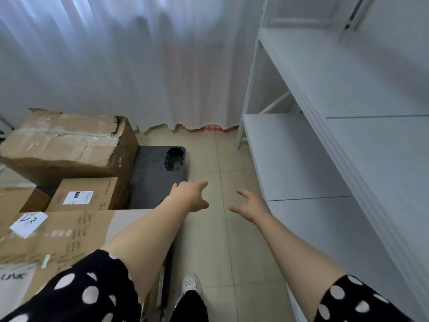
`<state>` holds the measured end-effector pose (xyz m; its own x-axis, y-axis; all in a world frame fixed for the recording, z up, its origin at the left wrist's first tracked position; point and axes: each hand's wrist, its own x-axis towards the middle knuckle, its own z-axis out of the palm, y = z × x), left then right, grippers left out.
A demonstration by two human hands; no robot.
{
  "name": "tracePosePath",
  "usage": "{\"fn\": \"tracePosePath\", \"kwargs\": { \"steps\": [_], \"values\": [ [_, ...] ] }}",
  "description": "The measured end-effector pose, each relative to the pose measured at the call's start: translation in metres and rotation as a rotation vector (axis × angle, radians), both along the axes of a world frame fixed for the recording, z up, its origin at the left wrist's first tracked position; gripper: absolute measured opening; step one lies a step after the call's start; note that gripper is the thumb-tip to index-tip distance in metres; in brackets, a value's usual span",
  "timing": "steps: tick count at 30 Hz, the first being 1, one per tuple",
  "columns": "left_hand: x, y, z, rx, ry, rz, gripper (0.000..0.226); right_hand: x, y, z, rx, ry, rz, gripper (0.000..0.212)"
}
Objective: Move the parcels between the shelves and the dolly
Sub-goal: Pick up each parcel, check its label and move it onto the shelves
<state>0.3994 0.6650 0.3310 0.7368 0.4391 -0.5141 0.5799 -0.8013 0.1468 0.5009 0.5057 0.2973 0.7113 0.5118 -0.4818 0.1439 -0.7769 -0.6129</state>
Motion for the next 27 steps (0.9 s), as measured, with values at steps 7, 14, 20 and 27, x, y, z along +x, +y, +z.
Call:
{"fn": "tracePosePath", "kwargs": {
  "steps": [7,14,20,27],
  "values": [
    [-0.045,-0.117,0.000,-0.031,0.102,-0.234,0.072,-0.071,-0.128,-0.003,-0.099,-0.001,-0.142,0.079],
    [-0.077,-0.199,0.009,-0.009,0.034,-0.478,0.073,-0.158,-0.228,0.006,-0.069,-0.002,-0.419,0.087],
    [-0.139,-0.267,0.000,-0.106,0.021,-0.689,0.074,-0.272,-0.293,0.003,-0.060,0.028,-0.697,0.084],
    [-0.217,-0.367,-0.001,-0.232,0.023,-0.898,0.074,-0.406,-0.368,0.002,-0.034,0.086,-1.002,0.068]
  ]
}}
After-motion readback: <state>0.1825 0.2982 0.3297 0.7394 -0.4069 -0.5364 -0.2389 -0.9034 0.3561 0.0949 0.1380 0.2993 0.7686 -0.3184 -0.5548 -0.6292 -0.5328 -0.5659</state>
